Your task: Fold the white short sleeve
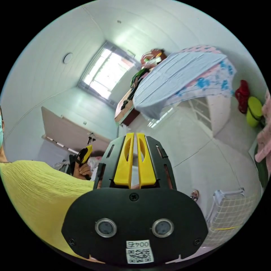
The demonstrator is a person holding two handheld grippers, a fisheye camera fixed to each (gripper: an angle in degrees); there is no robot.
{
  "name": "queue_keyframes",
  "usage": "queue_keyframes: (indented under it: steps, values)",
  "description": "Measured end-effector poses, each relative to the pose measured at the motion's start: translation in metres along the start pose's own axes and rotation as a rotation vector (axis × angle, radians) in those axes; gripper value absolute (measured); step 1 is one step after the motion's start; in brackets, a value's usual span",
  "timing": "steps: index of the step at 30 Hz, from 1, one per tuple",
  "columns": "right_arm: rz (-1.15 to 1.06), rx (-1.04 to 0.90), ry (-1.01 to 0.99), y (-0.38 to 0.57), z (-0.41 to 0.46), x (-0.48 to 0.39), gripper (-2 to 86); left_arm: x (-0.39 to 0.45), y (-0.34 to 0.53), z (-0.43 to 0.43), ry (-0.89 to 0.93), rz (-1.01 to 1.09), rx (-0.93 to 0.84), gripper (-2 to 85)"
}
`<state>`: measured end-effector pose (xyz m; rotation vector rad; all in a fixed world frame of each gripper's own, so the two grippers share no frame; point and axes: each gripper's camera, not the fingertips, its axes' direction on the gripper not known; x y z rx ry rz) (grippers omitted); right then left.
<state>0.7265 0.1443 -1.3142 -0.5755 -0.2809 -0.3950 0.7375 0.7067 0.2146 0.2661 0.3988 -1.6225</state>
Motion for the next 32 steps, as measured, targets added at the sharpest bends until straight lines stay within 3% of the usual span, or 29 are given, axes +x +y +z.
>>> queue_keyframes:
  steps: [3, 5, 10, 16, 21, 27, 32]
  values:
    - [0.057, 0.205, 0.063, -0.002, -0.125, 0.027, 2.4, 0.021, -0.018, 0.079, 0.169, -0.046, -0.011, 0.1]
    - [0.139, 0.344, 0.046, -0.002, -0.210, 0.052, 0.9, 0.021, -0.028, 0.140, 0.340, -0.198, -0.027, 0.1]
    - [0.336, 0.585, -0.027, 0.002, -0.345, 0.099, -0.5, 0.021, -0.048, 0.260, 0.531, -0.455, -0.099, 0.1]
    - [0.398, 0.762, -0.091, -0.030, -0.468, 0.141, -0.8, 0.054, -0.119, 0.408, 0.590, -0.440, -0.262, 0.2]
    - [0.445, 0.942, -0.130, -0.093, -0.546, 0.180, -0.8, 0.085, -0.197, 0.535, 0.768, -0.413, -0.351, 0.2]
    - [0.490, 1.018, 0.147, -0.225, -0.634, 0.209, 0.6, 0.126, -0.288, 0.658, 0.833, -0.332, -0.348, 0.4]
    - [0.461, 0.893, 0.591, -0.336, -0.706, 0.213, 6.5, 0.154, -0.319, 0.768, 0.826, -0.399, -0.448, 0.2]
